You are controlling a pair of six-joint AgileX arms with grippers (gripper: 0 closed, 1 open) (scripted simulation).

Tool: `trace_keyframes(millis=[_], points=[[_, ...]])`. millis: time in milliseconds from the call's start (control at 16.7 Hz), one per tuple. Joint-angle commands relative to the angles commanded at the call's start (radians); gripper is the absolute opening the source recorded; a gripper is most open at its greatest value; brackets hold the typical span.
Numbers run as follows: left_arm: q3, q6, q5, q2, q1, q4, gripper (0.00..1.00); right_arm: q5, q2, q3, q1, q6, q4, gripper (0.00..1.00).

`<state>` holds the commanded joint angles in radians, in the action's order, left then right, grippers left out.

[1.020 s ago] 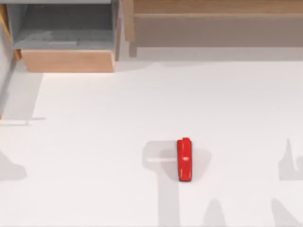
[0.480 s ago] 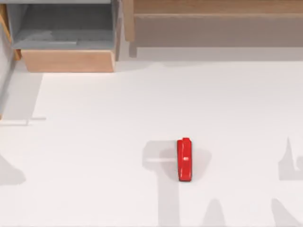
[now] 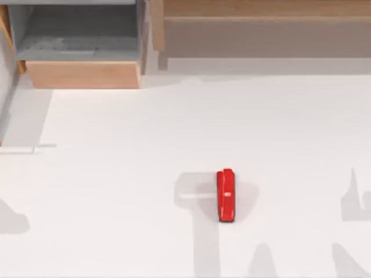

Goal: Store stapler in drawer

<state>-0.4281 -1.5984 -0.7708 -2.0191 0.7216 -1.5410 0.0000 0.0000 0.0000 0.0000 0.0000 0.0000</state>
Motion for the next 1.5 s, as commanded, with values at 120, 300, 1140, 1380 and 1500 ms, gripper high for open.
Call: trace_keyframes(millis=[120, 300, 1140, 1380, 1500], points=[[0.01, 0.019, -0.005, 0.019, -0.014, 0.018, 1.0, 0.0, 0.0, 0.0, 0.0, 0.0, 0.0, 1.0], [0.037, 0.108, -0.022, 0.09, -0.08, 0.103, 1.0, 0.0, 0.0, 0.0, 0.0, 0.0, 0.0, 1.0], [-0.476, 1.129, 0.193, 0.212, -0.798, 1.238, 1.0, 0.0, 0.0, 0.0, 0.0, 0.0, 0.0, 1.0], [-0.761, 1.492, 0.338, 0.115, -1.031, 1.679, 1.0, 0.0, 0.0, 0.0, 0.0, 0.0, 0.0, 1.0], [-0.908, 1.667, 0.414, 0.056, -1.141, 1.896, 1.0, 0.0, 0.0, 0.0, 0.0, 0.0, 0.0, 1.0]])
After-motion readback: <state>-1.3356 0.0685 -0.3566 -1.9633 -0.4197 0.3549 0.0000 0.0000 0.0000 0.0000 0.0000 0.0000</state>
